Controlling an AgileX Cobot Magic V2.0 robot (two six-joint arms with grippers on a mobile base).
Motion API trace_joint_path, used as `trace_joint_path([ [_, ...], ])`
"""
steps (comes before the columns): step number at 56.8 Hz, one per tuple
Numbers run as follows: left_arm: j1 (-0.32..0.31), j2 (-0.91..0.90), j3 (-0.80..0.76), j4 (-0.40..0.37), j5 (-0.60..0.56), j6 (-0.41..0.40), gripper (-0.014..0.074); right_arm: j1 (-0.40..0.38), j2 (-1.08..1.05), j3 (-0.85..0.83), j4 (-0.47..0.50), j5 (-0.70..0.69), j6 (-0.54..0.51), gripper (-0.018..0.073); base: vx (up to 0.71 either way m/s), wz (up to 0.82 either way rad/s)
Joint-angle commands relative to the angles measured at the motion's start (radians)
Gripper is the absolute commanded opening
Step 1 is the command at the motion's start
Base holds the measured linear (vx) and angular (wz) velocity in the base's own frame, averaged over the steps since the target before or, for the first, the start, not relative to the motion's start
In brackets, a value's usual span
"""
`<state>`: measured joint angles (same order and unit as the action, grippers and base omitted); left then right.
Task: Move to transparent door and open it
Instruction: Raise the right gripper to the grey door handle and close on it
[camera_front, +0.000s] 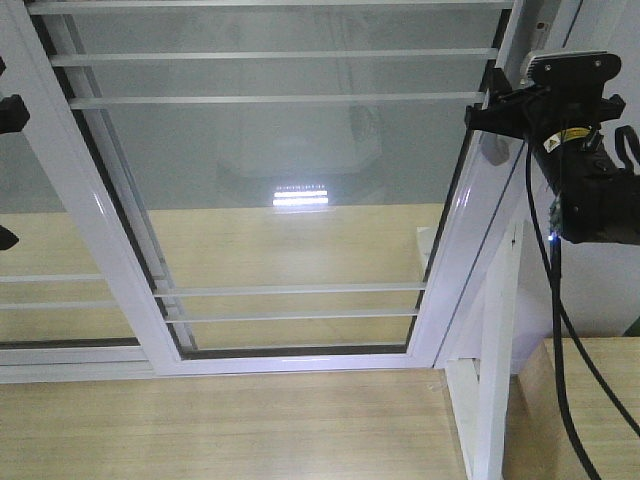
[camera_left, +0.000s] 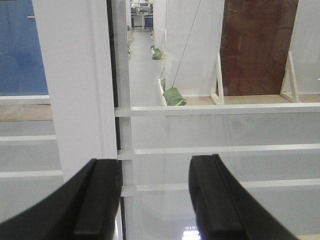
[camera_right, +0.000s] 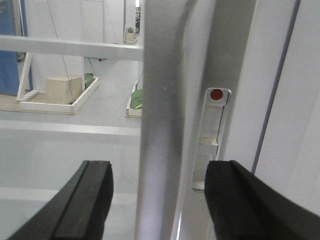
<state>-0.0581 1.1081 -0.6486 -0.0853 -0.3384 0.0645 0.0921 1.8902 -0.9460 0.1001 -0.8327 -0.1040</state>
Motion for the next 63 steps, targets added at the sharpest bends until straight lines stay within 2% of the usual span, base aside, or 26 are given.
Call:
trace_joint_path([
  [1, -0.002, -0.014, -0.038, -0.007, -0.085, -0.002, 0.0451, -0.017, -0.009, -0.078, 0.008, -0.09, 0.015, 0.048, 0.0, 0.0],
  [24, -0.002, -0.014, -0.038, -0.007, -0.084, -0.002, 0.0451, -0.025, 0.051, -0.186, -0.05, -0.054, 0.045, 0.047, 0.0, 0.0],
  [35, -0.002, -0.014, -0.038, -0.007, -0.084, -0.002, 0.0451, -0.023, 0.051, -0.186, -0.079, -0.047, 0.052, 0.0403, 0.0, 0.0],
  [45, -0.002, -0.014, -0.038, -0.007, -0.084, -0.002, 0.0451, -0.022, 0.051, -0.186, -0.144, -0.048, 0.095, 0.0325, 0.0, 0.0],
  [63, -0.002, -0.014, -0.038, -0.007, -0.084, -0.002, 0.0451, -0.021, 0.051, -0.186, -0.189, -0.071, 0.174, 0.0314, 0.0, 0.0],
])
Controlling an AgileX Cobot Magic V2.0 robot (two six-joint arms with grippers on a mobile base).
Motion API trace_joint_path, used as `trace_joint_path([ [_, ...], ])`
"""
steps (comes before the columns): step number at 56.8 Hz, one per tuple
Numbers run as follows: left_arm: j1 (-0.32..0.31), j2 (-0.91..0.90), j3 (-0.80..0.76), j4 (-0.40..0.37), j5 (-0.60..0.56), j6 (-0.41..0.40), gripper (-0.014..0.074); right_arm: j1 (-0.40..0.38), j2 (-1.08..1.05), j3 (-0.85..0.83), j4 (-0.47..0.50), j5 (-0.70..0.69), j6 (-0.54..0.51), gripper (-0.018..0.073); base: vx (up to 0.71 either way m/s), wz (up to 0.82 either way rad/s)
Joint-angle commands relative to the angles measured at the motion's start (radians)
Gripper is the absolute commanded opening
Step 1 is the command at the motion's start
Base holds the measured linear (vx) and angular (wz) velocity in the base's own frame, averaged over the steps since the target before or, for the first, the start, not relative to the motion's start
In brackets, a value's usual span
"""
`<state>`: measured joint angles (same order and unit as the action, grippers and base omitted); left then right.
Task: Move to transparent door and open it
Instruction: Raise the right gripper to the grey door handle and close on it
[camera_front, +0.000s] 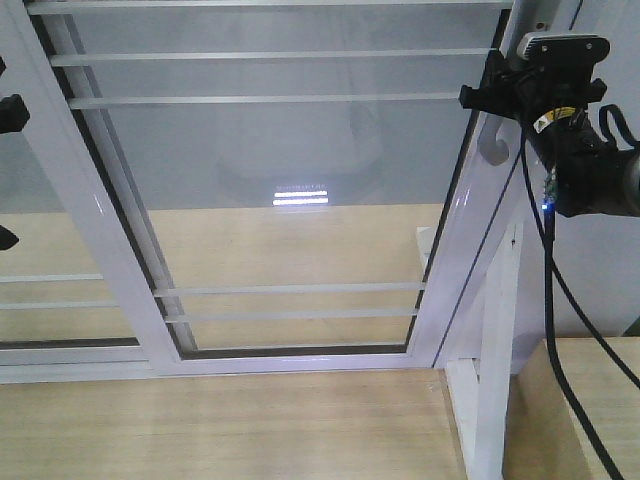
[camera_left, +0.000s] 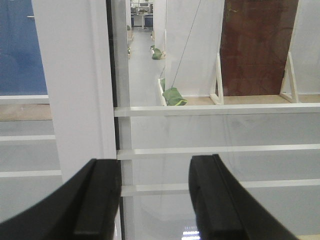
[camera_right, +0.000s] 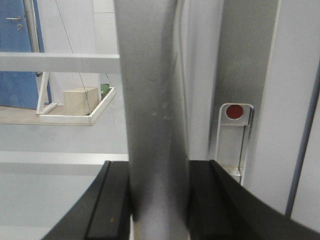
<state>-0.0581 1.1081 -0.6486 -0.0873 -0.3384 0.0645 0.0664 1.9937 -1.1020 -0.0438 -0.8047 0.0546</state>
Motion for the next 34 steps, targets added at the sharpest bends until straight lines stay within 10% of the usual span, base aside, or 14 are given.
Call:
trace_joint_path([
  [1, -0.002, -0.014, -0.038, -0.005, -0.084, -0.002, 0.0451, 0.006, -0.053, -0.03, -0.047, -0.099, 0.018, 0.0314, 0.0, 0.0],
  [34, -0.002, -0.014, -0.038, -0.006, -0.047, -0.002, 0.0451, 0.139, -0.053, -0.03, -0.053, -0.099, -0.017, 0.0316, 0.0, 0.0],
])
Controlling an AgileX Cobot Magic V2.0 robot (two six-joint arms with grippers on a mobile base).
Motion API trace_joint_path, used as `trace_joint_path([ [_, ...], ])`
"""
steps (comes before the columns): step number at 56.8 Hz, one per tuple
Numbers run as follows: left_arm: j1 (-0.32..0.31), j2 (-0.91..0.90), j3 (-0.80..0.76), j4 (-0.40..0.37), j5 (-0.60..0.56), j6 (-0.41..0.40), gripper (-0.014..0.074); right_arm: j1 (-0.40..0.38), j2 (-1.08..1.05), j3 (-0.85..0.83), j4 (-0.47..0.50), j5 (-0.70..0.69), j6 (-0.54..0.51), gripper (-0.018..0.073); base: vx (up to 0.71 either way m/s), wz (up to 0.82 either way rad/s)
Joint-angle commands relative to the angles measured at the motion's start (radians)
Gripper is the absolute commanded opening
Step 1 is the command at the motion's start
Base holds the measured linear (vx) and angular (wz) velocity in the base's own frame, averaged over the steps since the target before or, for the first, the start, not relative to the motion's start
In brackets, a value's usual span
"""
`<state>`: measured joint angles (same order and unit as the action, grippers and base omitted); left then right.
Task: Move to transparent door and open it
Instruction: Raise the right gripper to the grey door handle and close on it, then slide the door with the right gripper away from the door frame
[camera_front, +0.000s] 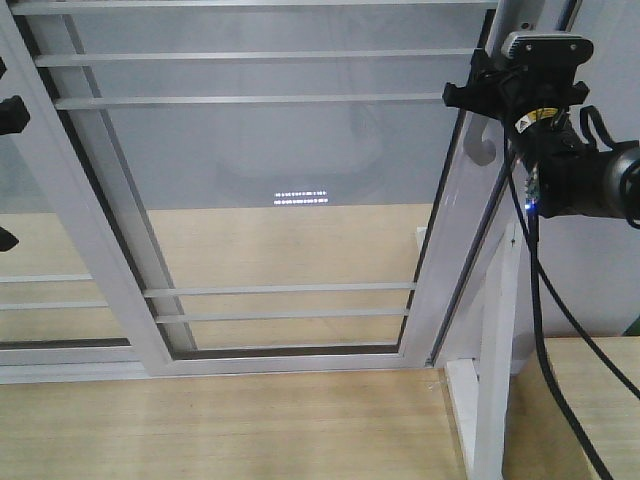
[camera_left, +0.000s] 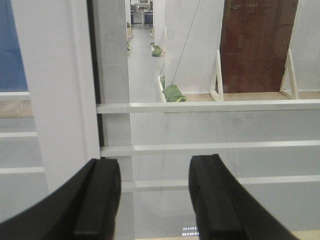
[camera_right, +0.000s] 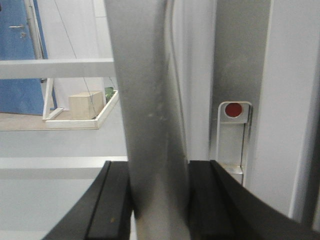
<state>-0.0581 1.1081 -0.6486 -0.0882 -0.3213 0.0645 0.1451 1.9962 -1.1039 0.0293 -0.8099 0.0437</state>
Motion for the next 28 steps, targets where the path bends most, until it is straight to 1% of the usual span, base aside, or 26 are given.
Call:
trace_joint_path([
  [1, -0.002, -0.014, -0.038, -0.005, -0.063, -0.002, 0.0451, 0.065, -0.055, -0.028, -0.126, -0.094, -0.006, 0.0316, 0.0, 0.0],
  [28, -0.002, -0.014, -0.038, -0.005, -0.062, -0.002, 0.0451, 0.186, -0.055, -0.028, -0.131, -0.098, -0.014, 0.0316, 0.0, 0.0],
])
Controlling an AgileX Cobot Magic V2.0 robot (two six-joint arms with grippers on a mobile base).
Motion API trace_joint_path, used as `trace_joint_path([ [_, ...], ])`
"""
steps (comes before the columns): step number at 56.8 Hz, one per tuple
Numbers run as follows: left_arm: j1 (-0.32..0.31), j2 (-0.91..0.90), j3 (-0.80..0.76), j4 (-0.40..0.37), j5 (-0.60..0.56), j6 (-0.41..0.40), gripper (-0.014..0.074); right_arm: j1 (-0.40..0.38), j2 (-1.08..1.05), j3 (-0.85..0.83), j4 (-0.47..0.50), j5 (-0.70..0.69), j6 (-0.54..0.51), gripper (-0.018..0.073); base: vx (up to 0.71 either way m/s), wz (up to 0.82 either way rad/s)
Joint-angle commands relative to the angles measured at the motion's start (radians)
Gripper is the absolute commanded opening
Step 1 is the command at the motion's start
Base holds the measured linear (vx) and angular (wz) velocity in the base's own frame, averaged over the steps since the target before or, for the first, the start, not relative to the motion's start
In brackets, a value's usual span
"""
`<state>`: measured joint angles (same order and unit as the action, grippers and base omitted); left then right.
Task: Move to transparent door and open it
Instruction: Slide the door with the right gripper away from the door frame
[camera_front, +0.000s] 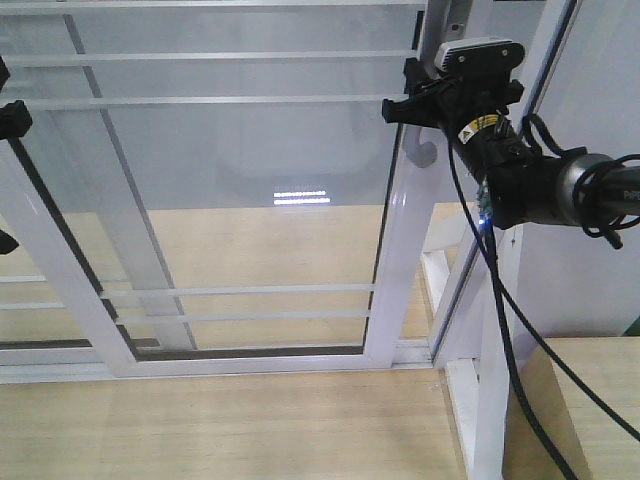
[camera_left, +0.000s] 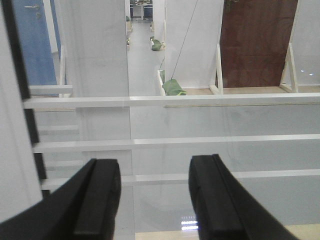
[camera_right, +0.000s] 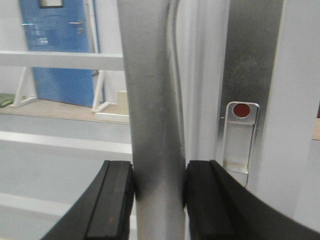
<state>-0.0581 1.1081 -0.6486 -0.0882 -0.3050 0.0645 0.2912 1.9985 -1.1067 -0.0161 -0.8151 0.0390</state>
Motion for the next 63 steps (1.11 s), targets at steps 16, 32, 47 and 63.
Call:
trace_joint_path([
  [16, -0.002, -0.014, -0.038, -0.005, -0.074, -0.002, 0.0451, 0.108, -0.058, -0.025, -0.082, -0.107, -0.039, 0.0316, 0.0, 0.0],
  [32, -0.002, -0.014, -0.038, -0.005, -0.066, -0.002, 0.0451, 0.116, -0.115, -0.022, -0.08, -0.017, -0.02, 0.0316, 0.0, 0.0],
  [47, -0.002, -0.014, -0.038, -0.003, 0.017, -0.002, 0.0451, 0.115, -0.295, -0.022, -0.08, 0.289, -0.029, 0.0316, 0.0, 0.0],
  [63, -0.033, -0.014, -0.038, 0.005, 0.114, -0.002, 0.0451, 0.115, -0.468, -0.022, -0.08, 0.581, -0.055, 0.0316, 0.0, 0.0],
])
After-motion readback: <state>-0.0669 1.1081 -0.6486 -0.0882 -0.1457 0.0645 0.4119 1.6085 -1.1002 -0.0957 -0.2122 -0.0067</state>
